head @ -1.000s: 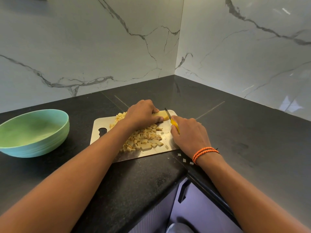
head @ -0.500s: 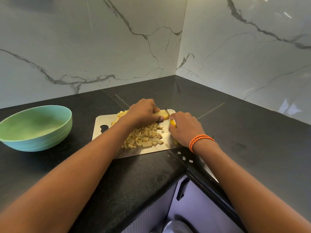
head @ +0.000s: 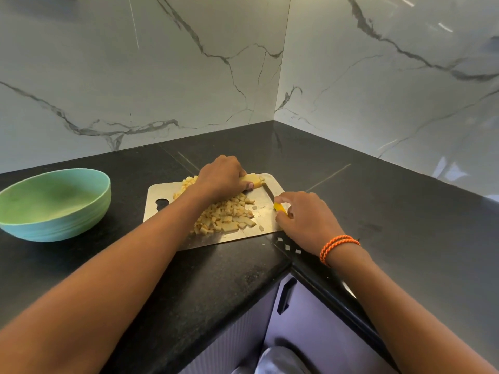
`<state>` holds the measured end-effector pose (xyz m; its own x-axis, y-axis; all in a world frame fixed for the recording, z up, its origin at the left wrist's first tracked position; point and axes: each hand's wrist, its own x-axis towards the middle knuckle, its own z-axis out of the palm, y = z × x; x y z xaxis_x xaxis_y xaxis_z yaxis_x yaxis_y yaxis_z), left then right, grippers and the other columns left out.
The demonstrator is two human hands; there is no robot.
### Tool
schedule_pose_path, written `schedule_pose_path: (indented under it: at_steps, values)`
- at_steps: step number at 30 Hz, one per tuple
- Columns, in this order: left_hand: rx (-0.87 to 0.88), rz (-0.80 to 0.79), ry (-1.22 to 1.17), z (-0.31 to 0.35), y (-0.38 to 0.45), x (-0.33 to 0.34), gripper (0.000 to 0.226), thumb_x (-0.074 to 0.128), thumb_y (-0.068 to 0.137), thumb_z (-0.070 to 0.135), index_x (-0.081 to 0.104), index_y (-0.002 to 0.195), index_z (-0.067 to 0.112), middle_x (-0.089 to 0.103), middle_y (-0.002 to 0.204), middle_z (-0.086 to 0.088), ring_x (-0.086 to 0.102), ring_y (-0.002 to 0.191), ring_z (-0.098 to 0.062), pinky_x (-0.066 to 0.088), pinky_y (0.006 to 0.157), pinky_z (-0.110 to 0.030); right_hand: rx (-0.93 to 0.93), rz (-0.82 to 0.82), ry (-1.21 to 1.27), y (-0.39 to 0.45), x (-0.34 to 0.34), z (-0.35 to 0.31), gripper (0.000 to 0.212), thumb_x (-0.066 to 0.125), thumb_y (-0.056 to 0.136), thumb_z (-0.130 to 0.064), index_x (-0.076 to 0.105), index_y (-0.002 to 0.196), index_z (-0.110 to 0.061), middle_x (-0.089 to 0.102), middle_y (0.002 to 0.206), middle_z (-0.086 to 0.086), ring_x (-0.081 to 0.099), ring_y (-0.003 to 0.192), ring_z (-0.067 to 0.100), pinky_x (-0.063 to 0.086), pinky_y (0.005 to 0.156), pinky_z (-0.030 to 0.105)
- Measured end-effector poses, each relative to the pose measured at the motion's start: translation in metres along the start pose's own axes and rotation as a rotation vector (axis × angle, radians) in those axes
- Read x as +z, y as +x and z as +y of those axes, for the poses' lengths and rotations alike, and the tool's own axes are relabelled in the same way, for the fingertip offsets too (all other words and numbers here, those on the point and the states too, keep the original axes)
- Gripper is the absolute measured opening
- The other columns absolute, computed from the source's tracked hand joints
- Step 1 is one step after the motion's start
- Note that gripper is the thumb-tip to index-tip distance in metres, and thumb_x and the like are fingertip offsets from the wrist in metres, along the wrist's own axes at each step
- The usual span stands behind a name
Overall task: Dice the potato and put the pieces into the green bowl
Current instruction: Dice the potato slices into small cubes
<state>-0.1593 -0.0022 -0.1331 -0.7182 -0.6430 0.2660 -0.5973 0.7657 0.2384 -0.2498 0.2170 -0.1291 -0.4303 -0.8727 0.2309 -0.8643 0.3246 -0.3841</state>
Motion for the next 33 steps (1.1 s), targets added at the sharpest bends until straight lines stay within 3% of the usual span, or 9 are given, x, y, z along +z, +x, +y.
schedule_pose_path:
  at_steps: [3,7,12,21,29,33]
  values:
    - [0.033,-0.033,-0.054,-0.002,-0.001,-0.004,0.048,0.072,0.094,0.055,0.078,0.124,0.019,0.07,0.12,0.008,0.061,0.099,-0.013,0.042,0.065,-0.025,-0.003,0.117,-0.009,-0.002,-0.003,-0.007,0.039,0.056,0.098,-0.03,0.064,0.136,-0.023,0.066,0.077,-0.003,0.06,0.064,0.012,0.055,0.069,0.031]
    - [0.037,-0.058,-0.11,-0.007,-0.001,-0.002,0.051,0.073,0.092,0.059,0.074,0.131,0.027,0.065,0.11,0.012,0.06,0.104,-0.013,0.049,0.077,-0.033,-0.021,0.268,-0.009,0.008,-0.003,-0.017,0.043,0.052,0.097,-0.028,0.063,0.138,-0.02,0.075,0.091,0.007,0.066,0.074,0.022,0.06,0.075,0.041]
    - [0.03,-0.036,-0.115,-0.011,-0.001,0.002,0.056,0.073,0.088,0.065,0.074,0.129,0.027,0.065,0.122,0.011,0.059,0.107,-0.013,0.045,0.075,-0.033,-0.024,0.182,-0.021,0.023,0.009,-0.024,0.039,0.051,0.097,-0.027,0.066,0.132,-0.02,0.072,0.085,0.009,0.065,0.077,0.027,0.059,0.075,0.046]
    - [0.029,-0.019,-0.118,-0.01,0.002,0.005,0.051,0.074,0.089,0.063,0.078,0.118,0.021,0.068,0.114,0.01,0.063,0.101,-0.014,0.038,0.062,-0.025,-0.038,0.182,-0.038,0.03,0.023,-0.017,0.038,0.051,0.099,-0.028,0.064,0.134,-0.021,0.073,0.091,0.009,0.065,0.08,0.025,0.059,0.075,0.046]
    - [0.0,-0.013,-0.073,-0.006,-0.001,0.004,0.049,0.073,0.088,0.065,0.08,0.112,0.023,0.068,0.108,0.012,0.063,0.094,-0.013,0.039,0.061,-0.027,-0.042,0.086,-0.036,0.045,0.018,-0.014,0.04,0.055,0.098,-0.03,0.063,0.137,-0.023,0.067,0.123,0.009,0.064,0.106,0.031,0.054,0.091,0.045]
    - [-0.01,-0.009,-0.04,0.0,-0.003,0.001,0.047,0.073,0.089,0.064,0.079,0.107,0.021,0.07,0.106,0.012,0.064,0.091,-0.013,0.042,0.063,-0.027,-0.034,0.092,-0.023,0.036,0.02,-0.013,0.041,0.054,0.098,-0.032,0.062,0.137,-0.024,0.066,0.123,0.009,0.064,0.103,0.029,0.054,0.09,0.044]
